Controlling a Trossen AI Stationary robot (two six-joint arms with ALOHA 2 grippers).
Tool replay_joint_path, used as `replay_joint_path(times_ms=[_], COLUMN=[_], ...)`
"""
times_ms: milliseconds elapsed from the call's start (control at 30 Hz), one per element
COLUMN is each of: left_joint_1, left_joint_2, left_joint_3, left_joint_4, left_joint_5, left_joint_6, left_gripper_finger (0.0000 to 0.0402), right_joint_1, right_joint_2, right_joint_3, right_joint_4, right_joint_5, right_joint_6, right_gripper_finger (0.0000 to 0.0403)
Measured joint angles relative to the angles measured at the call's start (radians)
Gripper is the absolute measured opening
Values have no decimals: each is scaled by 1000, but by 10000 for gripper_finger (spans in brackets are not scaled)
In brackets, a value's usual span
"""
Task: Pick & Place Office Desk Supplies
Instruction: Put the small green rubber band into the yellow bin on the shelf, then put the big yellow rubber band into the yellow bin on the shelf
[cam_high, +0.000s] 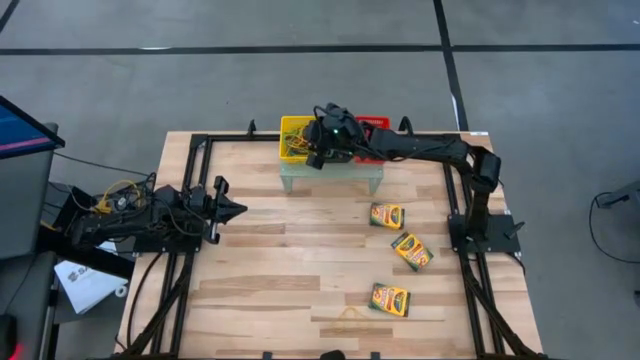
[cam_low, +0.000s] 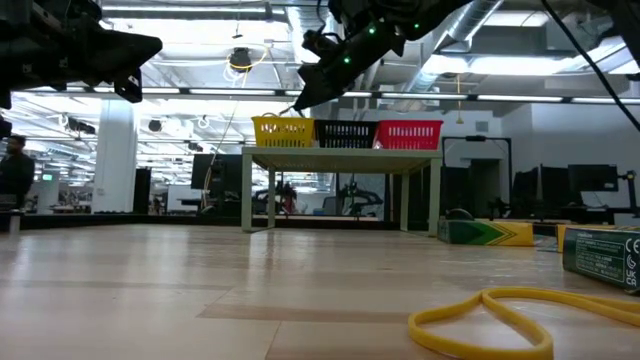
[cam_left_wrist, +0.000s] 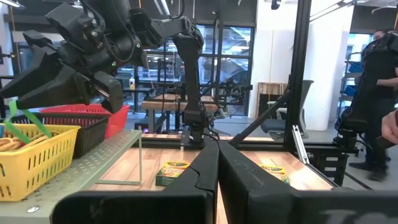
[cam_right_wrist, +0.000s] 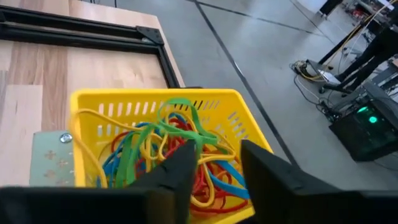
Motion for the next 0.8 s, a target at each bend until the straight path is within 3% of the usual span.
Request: replay_joint_path(times_ms=[133,267,500,667,800], left_joint_1=[0,0,0,0,0], left_joint_2=[0,0,1,1,1], left_joint_3=[0,0,0,0,0], left_joint_4=[0,-1,-1,-1,-1], left_joint_5=[0,0,1,1,1], left_joint_6=[0,2,2,2,2], left_gripper_finger=[0,0,0,0,0], right_joint_1=[5,12,37,93,232], right_joint_2=[0,-25,-150,-272,-346], right_joint_3=[0,-1,-1,0,-20], right_joint_4=[-10,-22,-97,-377,-581], right_joint_5=[0,-1,-17,-153,-231], right_joint_6=[-8,-8,-25,54,129], right_gripper_finger=[194,229,225,222,215])
